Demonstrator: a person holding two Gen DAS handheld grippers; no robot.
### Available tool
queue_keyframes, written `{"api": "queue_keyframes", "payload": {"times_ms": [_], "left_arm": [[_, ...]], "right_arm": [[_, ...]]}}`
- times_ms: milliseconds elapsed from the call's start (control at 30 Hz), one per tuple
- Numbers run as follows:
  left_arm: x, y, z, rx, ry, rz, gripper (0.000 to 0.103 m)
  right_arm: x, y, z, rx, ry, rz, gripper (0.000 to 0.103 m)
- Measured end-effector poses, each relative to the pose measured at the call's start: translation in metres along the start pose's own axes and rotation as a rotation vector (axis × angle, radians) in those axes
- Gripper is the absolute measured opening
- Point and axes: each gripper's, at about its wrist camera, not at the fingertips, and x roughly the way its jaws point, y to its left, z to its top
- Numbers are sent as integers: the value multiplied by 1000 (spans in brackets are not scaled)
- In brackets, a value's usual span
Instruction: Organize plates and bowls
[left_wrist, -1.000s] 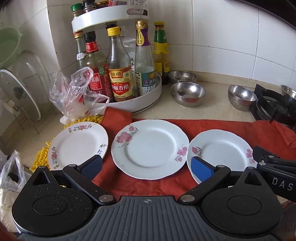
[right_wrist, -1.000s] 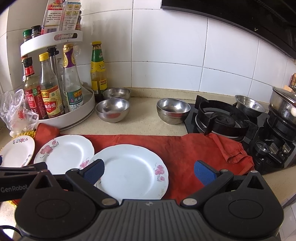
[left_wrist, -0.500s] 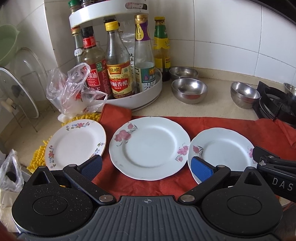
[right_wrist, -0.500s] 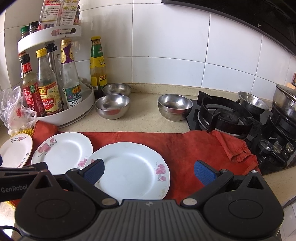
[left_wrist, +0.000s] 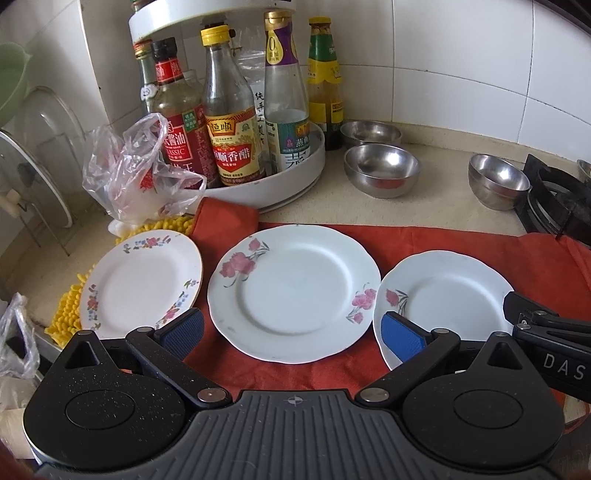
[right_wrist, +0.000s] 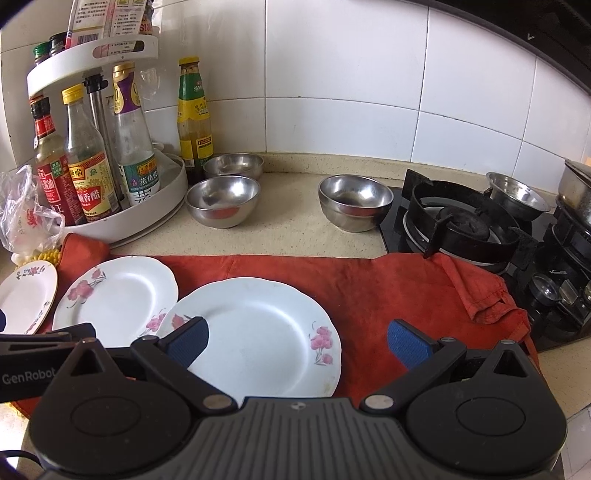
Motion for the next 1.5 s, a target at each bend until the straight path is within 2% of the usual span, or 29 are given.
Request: {"api": "queue_keyframes", "payload": {"times_ms": [233,433,667,767,933,1033,1167,1367,1500], "left_arm": [[11,-1,-5,-32,40,-25,103],[12,-10,-17,-21,54,-58,103],[26,-35,-25,-9,116,-92,103],[33,-47,-29,-1,135,-103,102],[45,-56,-27,-75,148,-143,102],[53,-59,-28,-130,163,-156,103],[62,-65,-30,-147,195,-153,102],[71,-68,-29,-177,193,-188,102],[77,-70,-23,-147,191,-212,103]], "right_arm": [[20,-6,5,-49,29,38,103],[43,-24,7,-112,45,72,103],[71,-44,9,-205,72,173,102],[85,-52,12,-230,107,255,99],[104,-62,15,-258,146,346,97],[114,-65,15,-270,175,399,92],[128,-68,12,-258,238,478,85],[131,-70,17,-256,233,519,69],[132,-77,21,-225,250,577,58]]}}
